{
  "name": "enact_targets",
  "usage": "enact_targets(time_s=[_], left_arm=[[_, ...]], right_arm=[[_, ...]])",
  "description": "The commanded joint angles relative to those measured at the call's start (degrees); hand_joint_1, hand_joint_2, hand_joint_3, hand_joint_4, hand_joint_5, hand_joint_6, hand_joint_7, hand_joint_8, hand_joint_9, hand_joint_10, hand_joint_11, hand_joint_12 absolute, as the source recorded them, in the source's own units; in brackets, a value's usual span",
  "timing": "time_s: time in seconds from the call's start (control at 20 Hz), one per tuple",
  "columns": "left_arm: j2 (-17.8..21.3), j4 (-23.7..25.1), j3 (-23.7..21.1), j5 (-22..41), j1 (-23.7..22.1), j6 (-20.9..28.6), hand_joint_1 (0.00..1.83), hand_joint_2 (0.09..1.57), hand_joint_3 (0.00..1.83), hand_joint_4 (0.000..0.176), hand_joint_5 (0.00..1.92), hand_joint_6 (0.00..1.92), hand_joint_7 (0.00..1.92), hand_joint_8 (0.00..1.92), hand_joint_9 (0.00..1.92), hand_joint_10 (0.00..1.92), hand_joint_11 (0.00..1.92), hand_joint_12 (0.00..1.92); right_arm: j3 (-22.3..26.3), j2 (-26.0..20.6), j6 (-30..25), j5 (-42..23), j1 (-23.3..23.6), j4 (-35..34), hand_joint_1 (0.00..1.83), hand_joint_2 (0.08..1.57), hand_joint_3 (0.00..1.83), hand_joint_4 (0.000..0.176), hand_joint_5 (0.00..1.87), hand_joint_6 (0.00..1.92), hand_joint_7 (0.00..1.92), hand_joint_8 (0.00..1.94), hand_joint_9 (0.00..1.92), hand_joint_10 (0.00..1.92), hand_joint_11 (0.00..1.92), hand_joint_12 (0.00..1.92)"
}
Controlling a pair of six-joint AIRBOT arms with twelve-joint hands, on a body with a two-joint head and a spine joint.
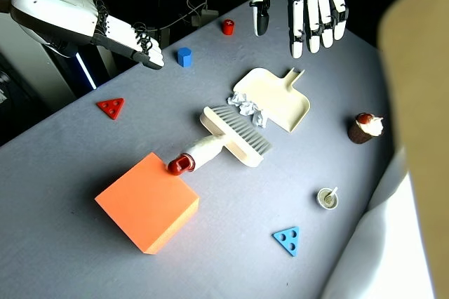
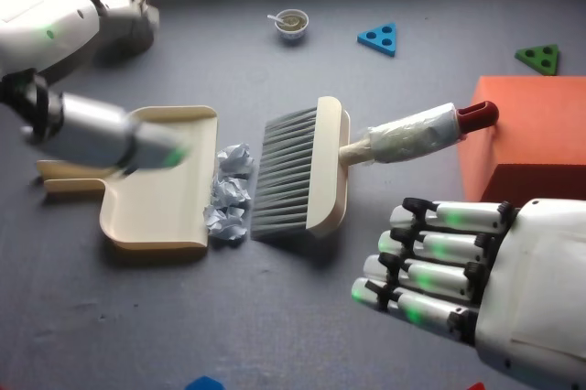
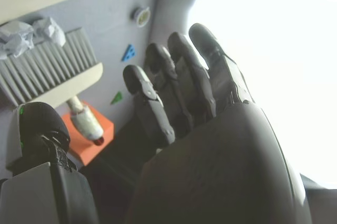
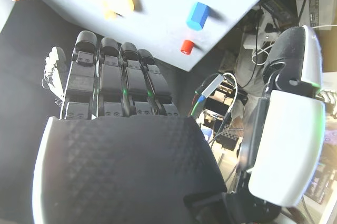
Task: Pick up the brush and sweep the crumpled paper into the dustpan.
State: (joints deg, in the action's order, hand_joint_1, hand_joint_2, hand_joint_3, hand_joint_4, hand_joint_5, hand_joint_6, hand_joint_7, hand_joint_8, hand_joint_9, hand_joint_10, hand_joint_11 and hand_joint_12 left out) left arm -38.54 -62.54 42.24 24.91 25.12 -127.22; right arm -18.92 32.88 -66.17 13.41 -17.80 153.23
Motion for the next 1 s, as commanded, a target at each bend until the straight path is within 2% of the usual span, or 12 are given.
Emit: enact_targets(time_s=[0.0, 0.4, 0.45, 0.5, 0.55, 0.65, 0.75, 0.8, 0.95], left_arm=[[-0.03, 1.98, 0.05, 3.71, -0.62, -0.12, 0.0, 0.88, 0.0, 0.0, 0.21, 0.0, 0.26, 0.0, 0.26, 0.0, 0.19, 0.18], [0.09, -0.02, -0.25, 3.43, -0.62, -3.65, 0.01, 0.9, 0.01, 0.0, 0.21, 0.0, 0.25, 0.01, 0.26, 0.01, 0.23, 0.11], [0.2, -1.07, -0.24, 2.99, -0.81, -4.91, 0.11, 0.92, 0.01, 0.0, 0.2, 0.0, 0.24, 0.0, 0.25, 0.0, 0.23, 0.11], [0.51, -3.97, -0.29, 1.67, -1.54, -8.47, 0.21, 0.93, 0.01, 0.0, 0.19, 0.0, 0.23, 0.0, 0.24, 0.0, 0.24, 0.11], [0.79, -5.82, -0.42, 1.06, -1.98, -10.85, 0.21, 0.93, 0.01, 0.0, 0.19, 0.0, 0.23, 0.0, 0.24, 0.0, 0.24, 0.11], [1.12, -5.96, -0.27, 0.04, -1.97, -11.84, 0.23, 0.93, 0.01, 0.0, 0.19, 0.0, 0.22, 0.0, 0.24, 0.0, 0.24, 0.11], [0.85, -4.64, 1.12, -3.32, -1.91, -11.66, 0.53, 0.94, 0.01, 0.0, 0.19, 0.0, 0.24, 0.01, 0.26, 0.01, 0.26, 0.11], [0.42, -3.55, 2.25, -5.29, -1.81, -10.9, 0.6, 0.95, 0.01, 0.0, 0.17, 0.0, 0.22, 0.0, 0.25, 0.0, 0.26, 0.1], [-0.16, 3.16, 4.46, -6.1, -0.22, -2.89, 0.69, 0.94, 0.0, 0.0, 0.16, 0.0, 0.2, 0.0, 0.25, 0.0, 0.28, 0.11]], right_arm=[[0.43, -0.44, -0.06, 4.83, 0.24, 1.25, 0.0, 0.86, 0.0, 0.0, 0.14, 0.0, 0.17, 0.0, 0.18, 0.0, 0.15, 0.08], [0.43, -0.44, -0.02, 4.83, 0.23, 1.25, 0.0, 0.89, 0.01, 0.0, 0.1, 0.0, 0.13, 0.0, 0.14, 0.0, 0.13, 0.05], [0.43, -0.44, 0.0, 4.83, 0.23, 1.25, 0.0, 0.89, 0.01, 0.0, 0.09, 0.0, 0.12, 0.0, 0.14, 0.0, 0.13, 0.05], [0.43, -0.44, 0.08, 4.83, 0.23, 1.25, 0.0, 0.9, 0.01, 0.0, 0.1, 0.0, 0.11, 0.0, 0.13, 0.0, 0.13, 0.05], [0.43, -0.45, 0.13, 4.83, 0.23, 1.25, 0.0, 0.9, 0.01, 0.0, 0.1, 0.0, 0.11, 0.0, 0.13, 0.0, 0.13, 0.05], [0.43, -0.47, 0.25, 4.83, 0.23, 1.25, 0.0, 0.91, 0.01, 0.0, 0.1, 0.0, 0.11, 0.0, 0.13, 0.0, 0.13, 0.05], [0.43, -0.45, 0.26, 4.83, 0.24, 1.25, 0.0, 0.92, 0.02, 0.0, 0.12, 0.01, 0.13, 0.01, 0.15, 0.01, 0.14, 0.05], [0.43, -0.45, 0.26, 4.83, 0.24, 1.25, 0.0, 0.93, 0.01, 0.0, 0.12, 0.01, 0.13, 0.01, 0.14, 0.0, 0.14, 0.04], [0.43, -0.46, 0.28, 4.83, 0.24, 1.25, 0.0, 0.93, 0.01, 0.0, 0.12, 0.0, 0.14, 0.0, 0.16, 0.01, 0.15, 0.04]])
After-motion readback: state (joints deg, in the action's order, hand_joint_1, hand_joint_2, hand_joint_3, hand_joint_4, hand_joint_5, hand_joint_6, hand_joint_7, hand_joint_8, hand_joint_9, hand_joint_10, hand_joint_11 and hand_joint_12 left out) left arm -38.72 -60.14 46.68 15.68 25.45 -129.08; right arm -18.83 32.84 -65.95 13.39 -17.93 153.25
